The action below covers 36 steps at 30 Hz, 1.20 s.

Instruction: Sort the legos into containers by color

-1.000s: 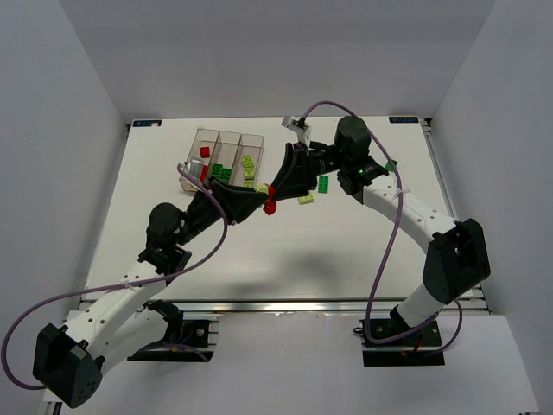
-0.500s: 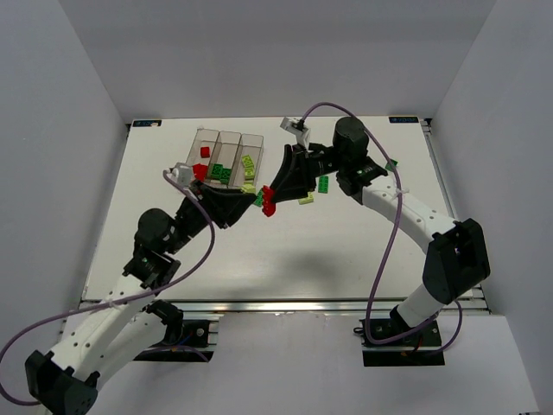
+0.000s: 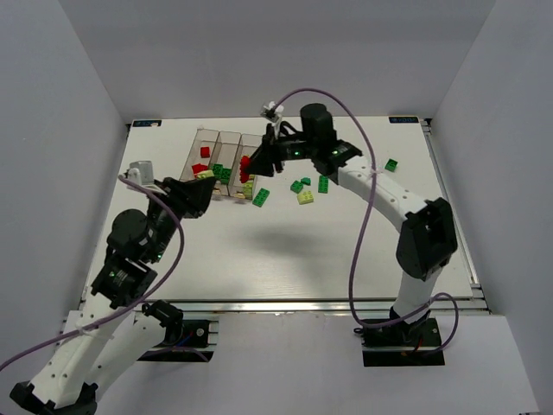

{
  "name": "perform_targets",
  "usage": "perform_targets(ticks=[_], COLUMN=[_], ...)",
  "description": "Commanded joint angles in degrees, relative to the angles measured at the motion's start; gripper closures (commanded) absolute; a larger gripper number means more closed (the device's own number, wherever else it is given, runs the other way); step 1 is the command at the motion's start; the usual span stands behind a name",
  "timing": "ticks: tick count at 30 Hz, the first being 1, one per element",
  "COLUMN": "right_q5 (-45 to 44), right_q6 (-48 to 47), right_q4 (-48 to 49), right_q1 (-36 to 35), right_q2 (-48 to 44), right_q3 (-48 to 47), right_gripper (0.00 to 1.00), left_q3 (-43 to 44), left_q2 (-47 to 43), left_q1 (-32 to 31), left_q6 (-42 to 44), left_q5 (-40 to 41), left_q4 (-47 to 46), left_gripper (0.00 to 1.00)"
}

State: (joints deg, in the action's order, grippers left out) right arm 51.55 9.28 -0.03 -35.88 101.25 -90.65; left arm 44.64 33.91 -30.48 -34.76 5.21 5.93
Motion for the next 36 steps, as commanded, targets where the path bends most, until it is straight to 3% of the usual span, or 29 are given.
perform_targets(ticks=[1, 8, 11, 15, 20, 25, 36], right_q5=[-19.71, -36.66, -42.56, -47.06, -49.53, -53.29, -49.44], right_q6=[-11.39, -12.88, -13.67, -13.5, -16.74, -17.1, -16.75], right_q4=[-2.89, 26.17, 31.75, 30.44, 34.22, 38.08, 37.3], right_q1=[-3.31, -10.08, -12.19, -13.51, -14.57, -14.92, -16.06], right_q2=[5.08, 18.51, 26.84, 40.84, 52.62, 52.2, 55.72], right_q3=[-4.79, -8.56, -13.48, -36.01, -47.41, -40.93, -44.08], right_gripper=[1.0, 1.0, 1.0, 1.0, 1.0, 1.0, 1.0], left_q3=[7.81, 12.66, 12.75, 13.54, 13.63, 12.75, 12.84], left_q2=[-0.43, -3.67, -5.52, -7.28, -9.39, -11.67, -13.43], left_q1=[0.16, 0.16, 0.16, 0.16, 0.07, 0.07, 0.07], left_q6=[-0.83, -3.73, -4.0, -3.82, -4.35, -5.4, -6.89], left_q5=[15.23, 17.63, 18.25, 19.3, 20.36, 21.68, 22.12], left_q4=[13.74, 18.76, 19.73, 22.27, 25.0, 26.23, 29.4], left_gripper=[1.0, 1.0, 1.0, 1.0, 1.0, 1.0, 1.0])
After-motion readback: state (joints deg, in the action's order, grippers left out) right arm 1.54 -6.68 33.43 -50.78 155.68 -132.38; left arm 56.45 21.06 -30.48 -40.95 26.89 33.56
